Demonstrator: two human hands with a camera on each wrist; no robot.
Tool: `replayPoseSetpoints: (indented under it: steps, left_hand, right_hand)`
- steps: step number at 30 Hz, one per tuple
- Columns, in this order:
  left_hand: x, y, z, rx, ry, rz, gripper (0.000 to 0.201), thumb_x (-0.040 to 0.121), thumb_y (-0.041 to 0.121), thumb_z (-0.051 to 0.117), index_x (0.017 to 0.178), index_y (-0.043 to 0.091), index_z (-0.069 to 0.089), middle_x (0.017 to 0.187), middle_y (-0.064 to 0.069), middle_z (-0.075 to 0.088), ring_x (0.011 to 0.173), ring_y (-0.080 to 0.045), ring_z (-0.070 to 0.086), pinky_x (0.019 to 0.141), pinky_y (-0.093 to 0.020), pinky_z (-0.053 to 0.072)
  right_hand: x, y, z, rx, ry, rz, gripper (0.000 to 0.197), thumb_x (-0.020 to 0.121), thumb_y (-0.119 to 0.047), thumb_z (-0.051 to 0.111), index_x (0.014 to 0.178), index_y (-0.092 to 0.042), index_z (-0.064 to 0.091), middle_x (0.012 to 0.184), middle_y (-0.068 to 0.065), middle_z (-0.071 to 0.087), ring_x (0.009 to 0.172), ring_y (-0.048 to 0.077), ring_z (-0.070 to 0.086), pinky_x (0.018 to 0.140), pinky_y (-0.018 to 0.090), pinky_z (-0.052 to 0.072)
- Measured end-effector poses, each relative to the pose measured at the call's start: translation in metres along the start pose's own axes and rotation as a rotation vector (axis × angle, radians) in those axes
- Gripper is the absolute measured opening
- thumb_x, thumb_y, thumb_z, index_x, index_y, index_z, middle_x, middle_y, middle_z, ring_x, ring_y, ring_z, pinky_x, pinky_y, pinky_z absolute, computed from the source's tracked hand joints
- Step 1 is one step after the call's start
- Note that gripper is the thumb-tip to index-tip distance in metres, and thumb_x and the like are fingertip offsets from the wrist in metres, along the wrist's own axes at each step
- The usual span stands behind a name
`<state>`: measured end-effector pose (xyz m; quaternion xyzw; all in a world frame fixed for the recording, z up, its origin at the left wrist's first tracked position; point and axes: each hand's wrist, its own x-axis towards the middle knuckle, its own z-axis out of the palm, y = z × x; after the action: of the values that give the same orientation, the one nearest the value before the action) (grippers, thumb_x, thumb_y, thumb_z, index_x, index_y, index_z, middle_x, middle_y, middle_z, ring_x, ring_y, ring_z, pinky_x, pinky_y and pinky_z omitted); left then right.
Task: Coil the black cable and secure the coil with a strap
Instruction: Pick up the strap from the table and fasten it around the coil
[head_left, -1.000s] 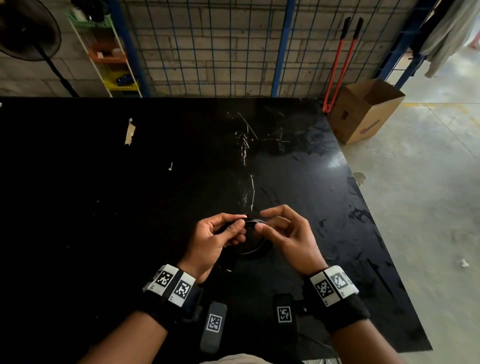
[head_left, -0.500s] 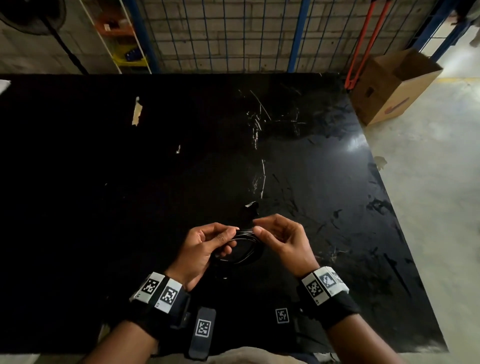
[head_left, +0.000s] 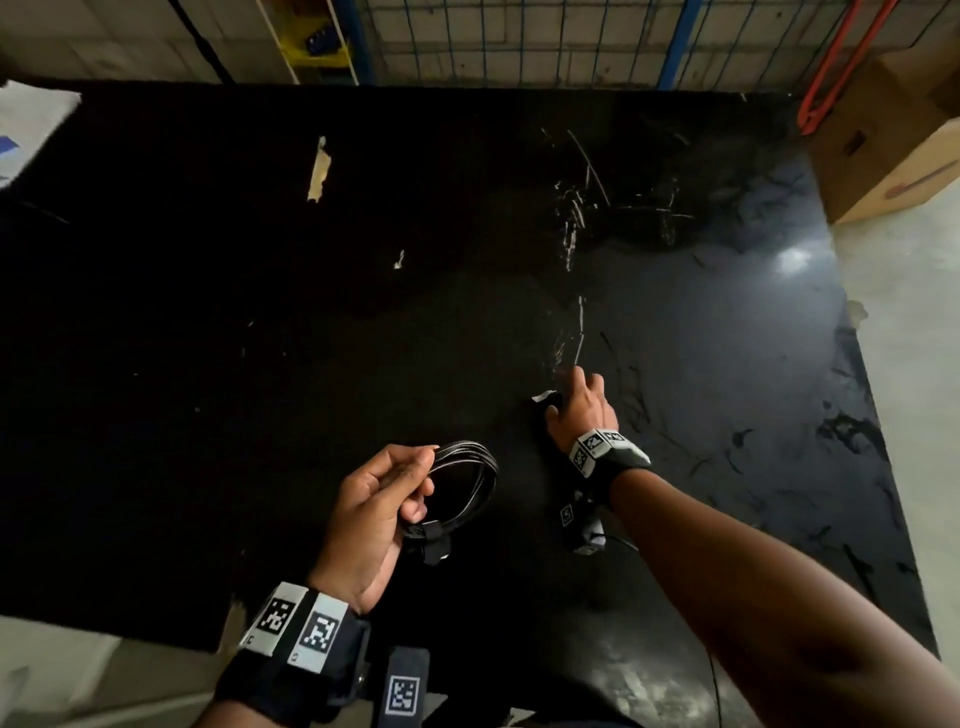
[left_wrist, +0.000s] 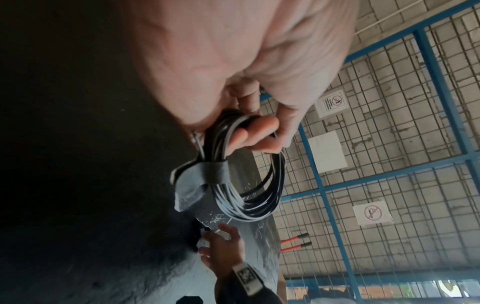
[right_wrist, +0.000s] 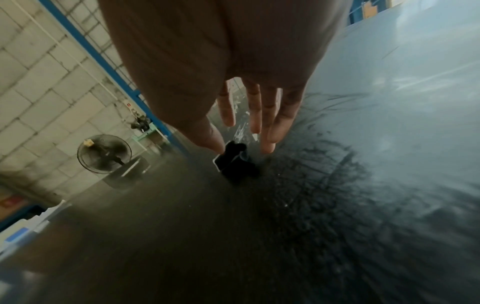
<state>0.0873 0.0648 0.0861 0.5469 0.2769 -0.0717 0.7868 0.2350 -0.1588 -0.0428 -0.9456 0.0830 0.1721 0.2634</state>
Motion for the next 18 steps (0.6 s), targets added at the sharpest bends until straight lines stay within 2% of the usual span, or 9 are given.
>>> replayPoseSetpoints:
  steps: [2,4,6,8,10,12,14,16,18]
  left_hand:
    - [-0.001,-0.002,0.0,-0.021,0.022,0.029,0.016,0.083,0.02,0.072,0.094,0.009,0.076,0.069,0.001,0.059,0.05,-0.003,0.043,0.05,-0.013,0.037]
    - [-0.002,-0.002,0.0,-0.039,0.032,0.065,0.014,0.083,0.018,0.072,0.093,0.009,0.076,0.069,0.001,0.06,0.05,-0.002,0.043,0.05,-0.013,0.037]
    - [-0.003,-0.002,0.002,-0.039,0.035,0.095,0.016,0.083,0.017,0.071,0.095,0.008,0.075,0.069,0.002,0.061,0.051,-0.001,0.044,0.051,-0.013,0.036]
    - [-0.004,-0.001,0.002,-0.046,0.035,0.117,0.021,0.083,0.017,0.071,0.099,0.004,0.073,0.069,0.002,0.062,0.052,-0.001,0.044,0.052,-0.013,0.036]
    - [-0.004,0.0,0.003,-0.057,0.038,0.136,0.024,0.082,0.017,0.071,0.101,0.003,0.071,0.07,0.003,0.063,0.053,-0.001,0.046,0.053,-0.014,0.037]
    - [-0.003,0.0,0.004,-0.049,0.044,0.162,0.021,0.084,0.015,0.071,0.101,0.003,0.072,0.07,0.004,0.064,0.054,-0.001,0.047,0.054,-0.014,0.038]
    - [-0.002,0.0,0.006,-0.013,0.05,0.195,0.014,0.089,0.011,0.069,0.101,0.004,0.073,0.07,0.006,0.066,0.057,-0.002,0.05,0.056,-0.015,0.039]
    - [-0.002,-0.001,0.008,0.029,0.051,0.232,0.01,0.091,0.008,0.069,0.1,0.006,0.074,0.073,0.007,0.069,0.063,-0.002,0.056,0.058,-0.014,0.041]
    - [-0.002,0.0,0.012,0.054,0.051,0.263,0.009,0.092,0.008,0.069,0.1,0.007,0.075,0.076,0.008,0.071,0.068,-0.001,0.059,0.059,-0.014,0.043]
  right_hand:
    - [0.011,-0.002,0.006,-0.038,-0.033,-0.018,0.047,0.087,-0.019,0.068,0.131,-0.02,0.052,0.132,0.013,0.045,0.106,0.041,0.066,0.074,0.038,0.052]
    - [0.018,-0.004,0.009,-0.027,-0.039,-0.012,0.034,0.087,-0.017,0.068,0.12,-0.019,0.062,0.13,0.013,0.045,0.104,0.042,0.066,0.081,0.041,0.055]
    - [0.022,-0.003,0.01,0.032,-0.021,-0.015,0.021,0.086,-0.013,0.066,0.106,-0.018,0.072,0.124,0.013,0.055,0.106,0.041,0.066,0.089,0.041,0.054]
    - [0.021,-0.002,0.009,0.124,0.009,-0.014,0.017,0.084,-0.011,0.067,0.095,-0.02,0.075,0.111,0.01,0.07,0.107,0.035,0.068,0.091,0.037,0.053]
    - [0.012,-0.004,0.006,0.211,0.03,0.001,0.014,0.083,-0.012,0.069,0.088,-0.024,0.075,0.096,0.006,0.077,0.097,0.027,0.072,0.087,0.032,0.056]
    - [-0.003,-0.006,0.001,0.334,0.032,0.012,0.019,0.084,-0.007,0.068,0.081,-0.025,0.072,0.087,0.005,0.078,0.086,0.024,0.077,0.081,0.031,0.06]
    - [-0.024,-0.008,-0.008,0.496,0.021,0.017,0.03,0.087,0.002,0.065,0.077,-0.025,0.071,0.08,0.004,0.071,0.073,0.024,0.079,0.067,0.025,0.06]
    - [-0.049,-0.011,-0.022,0.644,0.024,0.015,0.034,0.09,0.006,0.064,0.08,-0.025,0.073,0.076,0.002,0.066,0.062,0.018,0.073,0.06,0.023,0.054]
    - [-0.078,-0.015,-0.04,0.805,0.021,0.031,0.023,0.093,0.006,0.065,0.091,-0.012,0.078,0.078,0.005,0.069,0.058,0.009,0.062,0.057,0.018,0.052]
